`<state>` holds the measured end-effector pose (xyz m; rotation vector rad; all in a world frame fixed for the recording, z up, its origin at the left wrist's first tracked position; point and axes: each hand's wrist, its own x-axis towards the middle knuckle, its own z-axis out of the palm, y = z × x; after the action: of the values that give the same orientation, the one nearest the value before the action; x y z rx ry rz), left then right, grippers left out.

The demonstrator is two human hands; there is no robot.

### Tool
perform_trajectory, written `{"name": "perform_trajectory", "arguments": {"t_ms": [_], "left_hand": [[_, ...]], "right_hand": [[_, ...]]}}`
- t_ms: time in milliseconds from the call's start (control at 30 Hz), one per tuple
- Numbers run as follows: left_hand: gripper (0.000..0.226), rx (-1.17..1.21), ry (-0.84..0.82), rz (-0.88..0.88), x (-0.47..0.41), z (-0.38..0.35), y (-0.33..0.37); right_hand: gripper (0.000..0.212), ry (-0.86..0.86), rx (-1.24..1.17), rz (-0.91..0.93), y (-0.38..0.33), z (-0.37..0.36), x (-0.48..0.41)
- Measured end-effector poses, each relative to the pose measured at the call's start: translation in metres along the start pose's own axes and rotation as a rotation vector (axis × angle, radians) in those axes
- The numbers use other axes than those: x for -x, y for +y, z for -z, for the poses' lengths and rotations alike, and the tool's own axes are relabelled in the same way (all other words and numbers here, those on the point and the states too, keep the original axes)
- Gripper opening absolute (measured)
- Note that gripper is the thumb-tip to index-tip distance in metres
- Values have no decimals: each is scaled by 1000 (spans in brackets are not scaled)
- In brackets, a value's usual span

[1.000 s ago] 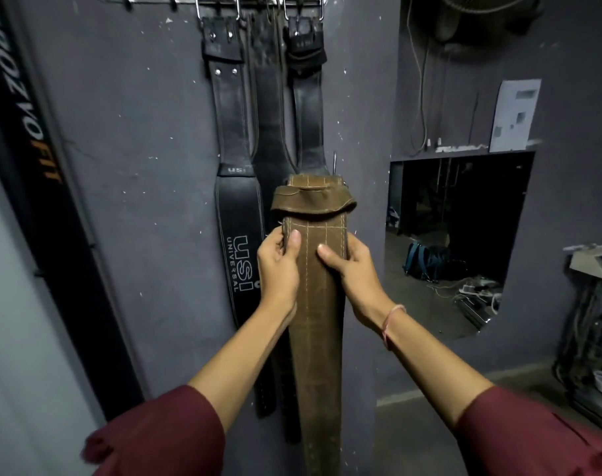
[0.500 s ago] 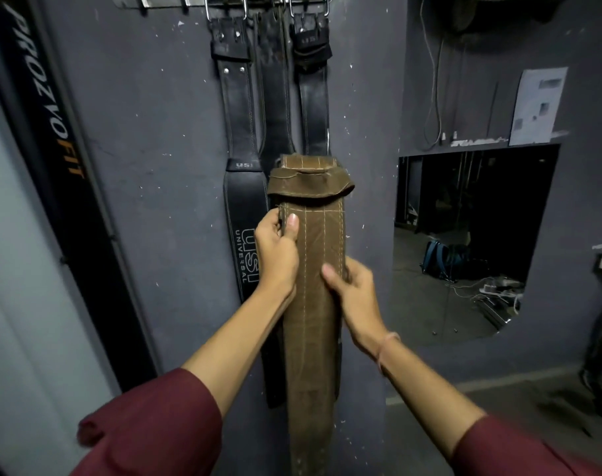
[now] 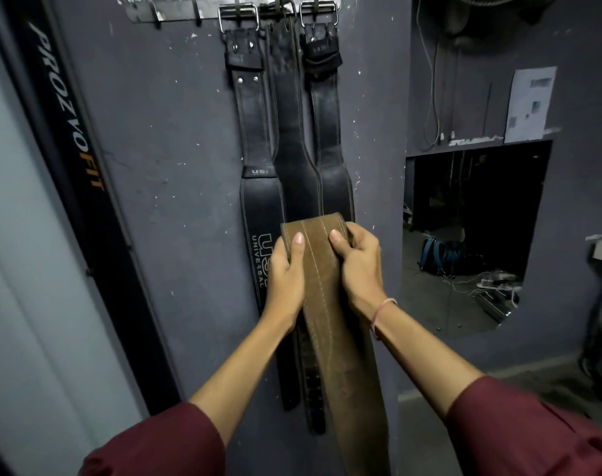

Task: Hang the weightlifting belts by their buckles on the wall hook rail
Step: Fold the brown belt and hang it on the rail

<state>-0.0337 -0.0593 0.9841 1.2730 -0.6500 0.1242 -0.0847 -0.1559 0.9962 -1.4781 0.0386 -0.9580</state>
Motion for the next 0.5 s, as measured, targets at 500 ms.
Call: {"name": "perform_trajectory", "arguments": {"t_ms": [500], "left_hand": [[32, -48, 68, -98, -37, 1, 0]], "right_hand": [[16, -148, -61, -219, 61, 33, 72]]}}
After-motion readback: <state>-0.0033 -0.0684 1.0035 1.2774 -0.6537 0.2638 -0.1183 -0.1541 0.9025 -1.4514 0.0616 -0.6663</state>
